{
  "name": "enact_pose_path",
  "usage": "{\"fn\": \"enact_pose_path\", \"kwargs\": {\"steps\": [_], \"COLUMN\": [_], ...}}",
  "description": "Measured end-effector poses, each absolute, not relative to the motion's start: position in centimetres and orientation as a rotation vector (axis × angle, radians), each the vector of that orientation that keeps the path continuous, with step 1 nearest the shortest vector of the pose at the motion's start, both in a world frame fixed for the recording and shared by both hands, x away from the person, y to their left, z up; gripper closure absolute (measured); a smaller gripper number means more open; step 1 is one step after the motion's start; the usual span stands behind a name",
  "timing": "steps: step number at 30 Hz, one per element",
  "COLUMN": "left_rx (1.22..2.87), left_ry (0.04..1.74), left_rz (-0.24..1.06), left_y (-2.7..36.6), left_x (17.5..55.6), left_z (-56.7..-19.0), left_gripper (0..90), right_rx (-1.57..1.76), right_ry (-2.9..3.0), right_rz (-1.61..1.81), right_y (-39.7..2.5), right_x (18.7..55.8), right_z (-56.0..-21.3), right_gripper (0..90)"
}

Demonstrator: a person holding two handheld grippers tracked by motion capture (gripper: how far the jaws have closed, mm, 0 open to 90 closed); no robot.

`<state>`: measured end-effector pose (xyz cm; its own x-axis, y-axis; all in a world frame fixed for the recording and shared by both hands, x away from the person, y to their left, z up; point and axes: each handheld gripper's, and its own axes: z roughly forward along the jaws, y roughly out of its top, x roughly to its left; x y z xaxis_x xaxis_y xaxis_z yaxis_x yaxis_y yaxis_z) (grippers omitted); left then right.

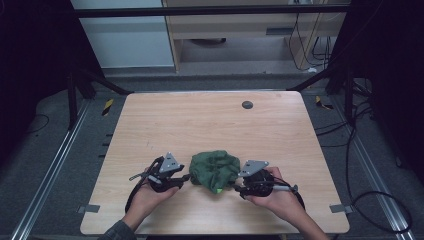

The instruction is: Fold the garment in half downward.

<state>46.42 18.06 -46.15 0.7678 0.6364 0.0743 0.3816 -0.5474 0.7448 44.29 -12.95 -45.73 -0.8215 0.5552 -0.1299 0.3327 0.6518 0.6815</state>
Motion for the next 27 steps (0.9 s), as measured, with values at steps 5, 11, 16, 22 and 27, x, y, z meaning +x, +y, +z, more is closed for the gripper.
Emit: {"fn": "enact_pose_path", "kwargs": {"steps": [5,11,16,22,27], "left_rx": [2.206,2.206,2.199,2.22,2.241], "left_ry": [0.796,0.856,0.894,0.945,0.977], "left_rz": [0.446,0.445,0.445,0.445,0.444], "left_y": [18.3,18.9,19.6,21.4,22.8], "left_x": [46.6,47.0,47.3,47.8,48.1], "left_z": [-46.0,-46.0,-45.7,-45.4,-45.5], "left_gripper": [40.8,25.7,17.5,11.6,10.0], "right_rx": [0.734,0.798,0.909,1.034,1.087], "right_ry": [2.52,2.49,2.439,2.399,2.393], "right_rz": [0.94,0.917,0.912,0.929,0.939], "right_y": [-13.4,-14.2,-15.6,-17.5,-18.9], "right_x": [44.4,44.9,45.8,46.7,47.4], "right_z": [-45.5,-45.2,-44.9,-44.6,-44.8], "right_gripper": [34.4,20.4,11.2,7.6,7.3]}}
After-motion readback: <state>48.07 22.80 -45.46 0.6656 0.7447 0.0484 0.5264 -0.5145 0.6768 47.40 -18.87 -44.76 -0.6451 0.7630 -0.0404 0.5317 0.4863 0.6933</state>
